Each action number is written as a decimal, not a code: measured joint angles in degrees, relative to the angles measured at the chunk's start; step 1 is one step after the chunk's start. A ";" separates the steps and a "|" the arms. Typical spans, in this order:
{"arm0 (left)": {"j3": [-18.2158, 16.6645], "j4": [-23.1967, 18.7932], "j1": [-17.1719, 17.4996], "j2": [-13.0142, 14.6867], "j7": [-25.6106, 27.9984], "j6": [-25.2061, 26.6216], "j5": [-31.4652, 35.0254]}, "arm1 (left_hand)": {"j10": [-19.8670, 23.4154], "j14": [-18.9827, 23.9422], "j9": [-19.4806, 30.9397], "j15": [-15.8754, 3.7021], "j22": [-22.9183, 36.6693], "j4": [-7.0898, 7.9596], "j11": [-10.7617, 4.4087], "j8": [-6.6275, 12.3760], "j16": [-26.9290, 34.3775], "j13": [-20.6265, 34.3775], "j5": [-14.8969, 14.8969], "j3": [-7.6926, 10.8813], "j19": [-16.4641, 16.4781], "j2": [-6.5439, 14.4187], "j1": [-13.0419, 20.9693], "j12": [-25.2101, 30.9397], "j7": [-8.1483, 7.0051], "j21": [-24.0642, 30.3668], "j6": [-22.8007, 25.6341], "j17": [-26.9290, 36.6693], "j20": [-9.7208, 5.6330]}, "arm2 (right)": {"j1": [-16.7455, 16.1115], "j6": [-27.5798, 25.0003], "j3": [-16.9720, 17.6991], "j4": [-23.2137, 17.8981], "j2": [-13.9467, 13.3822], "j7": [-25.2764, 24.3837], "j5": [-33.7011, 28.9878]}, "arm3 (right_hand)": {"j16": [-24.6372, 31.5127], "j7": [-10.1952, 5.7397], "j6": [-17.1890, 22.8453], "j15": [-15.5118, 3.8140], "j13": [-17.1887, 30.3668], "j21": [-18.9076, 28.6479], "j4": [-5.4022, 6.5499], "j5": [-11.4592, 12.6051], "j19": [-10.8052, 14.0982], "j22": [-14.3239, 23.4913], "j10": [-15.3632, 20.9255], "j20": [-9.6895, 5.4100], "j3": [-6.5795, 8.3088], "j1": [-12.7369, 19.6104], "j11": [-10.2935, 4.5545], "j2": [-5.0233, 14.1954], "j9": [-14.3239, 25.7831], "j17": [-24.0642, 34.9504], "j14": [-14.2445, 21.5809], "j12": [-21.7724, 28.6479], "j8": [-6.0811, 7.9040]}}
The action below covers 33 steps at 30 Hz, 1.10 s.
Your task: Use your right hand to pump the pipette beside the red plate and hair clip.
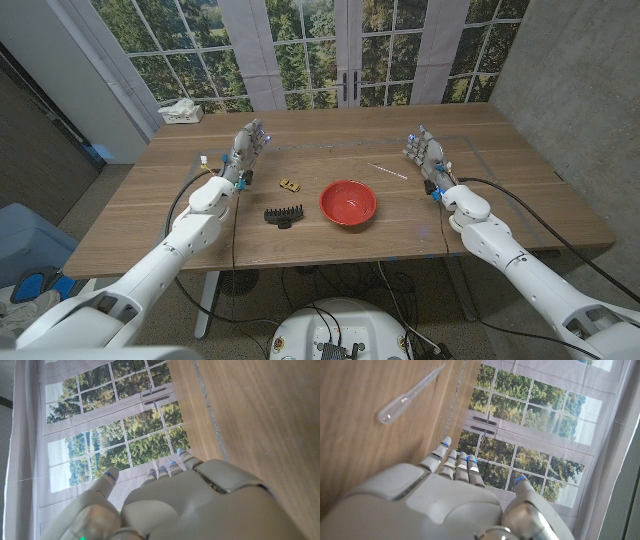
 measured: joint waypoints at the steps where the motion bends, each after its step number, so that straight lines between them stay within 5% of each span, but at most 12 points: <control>1: -0.02 1.03 -0.37 0.01 -4.31 -2.06 -1.18 | 0.00 0.00 0.00 0.00 0.00 0.06 0.00 0.00 0.00 0.00 0.00 0.06 0.00 0.00 0.00 0.00 0.00 0.00 0.00 0.00 0.00 | -2.76 -0.17 -0.65 -4.35 0.08 -1.45 -0.72 | 0.00 0.00 0.00 0.00 0.00 0.00 0.00 0.00 0.00 0.00 0.00 0.00 0.00 0.00 0.00 0.00 0.00 0.00 0.00 0.00 0.00; 10: -0.48 5.77 -2.20 0.45 -11.91 -3.89 -2.14 | 0.00 0.00 -0.01 0.00 0.00 0.06 0.00 0.00 0.00 0.00 0.22 0.06 0.00 0.00 0.00 0.00 0.00 0.00 0.00 -0.01 0.00 | -5.57 -0.23 -1.39 -11.80 0.05 -8.15 -5.52 | 0.00 -0.30 0.92 -0.21 -0.01 0.00 -0.42 0.00 0.41 0.00 0.72 0.00 0.42 0.00 -0.10 0.00 -0.01 -0.36 0.21 0.22 0.45; 26: -0.80 6.54 -2.49 0.92 -14.43 -4.41 -2.64 | 0.01 0.01 -0.01 0.00 -0.01 0.06 0.00 0.22 0.22 -0.01 0.22 0.06 0.00 -0.01 0.00 0.00 0.00 0.00 0.01 -0.01 0.00 | -6.05 0.14 -1.63 -14.59 -0.20 -12.21 -10.05 | 0.00 -0.12 2.16 0.31 -0.15 -0.46 -2.27 0.00 1.33 -0.01 1.95 0.30 1.41 2.31 0.10 0.42 -0.01 -1.23 1.13 0.22 0.45; 33: -0.81 7.04 -2.94 0.90 -14.96 -4.55 -2.68 | 0.01 0.01 -0.02 0.00 -0.02 0.06 0.00 0.22 0.22 -0.01 0.42 0.06 0.00 -0.01 0.00 0.44 0.00 0.44 0.01 -0.02 0.00 | -6.44 -1.40 -1.58 -15.89 -0.51 -14.70 -12.30 | 0.00 -0.15 2.82 1.67 -0.16 -1.36 -5.92 0.00 2.16 0.28 2.67 2.40 3.20 6.06 0.00 0.48 0.21 -2.29 2.48 0.22 0.45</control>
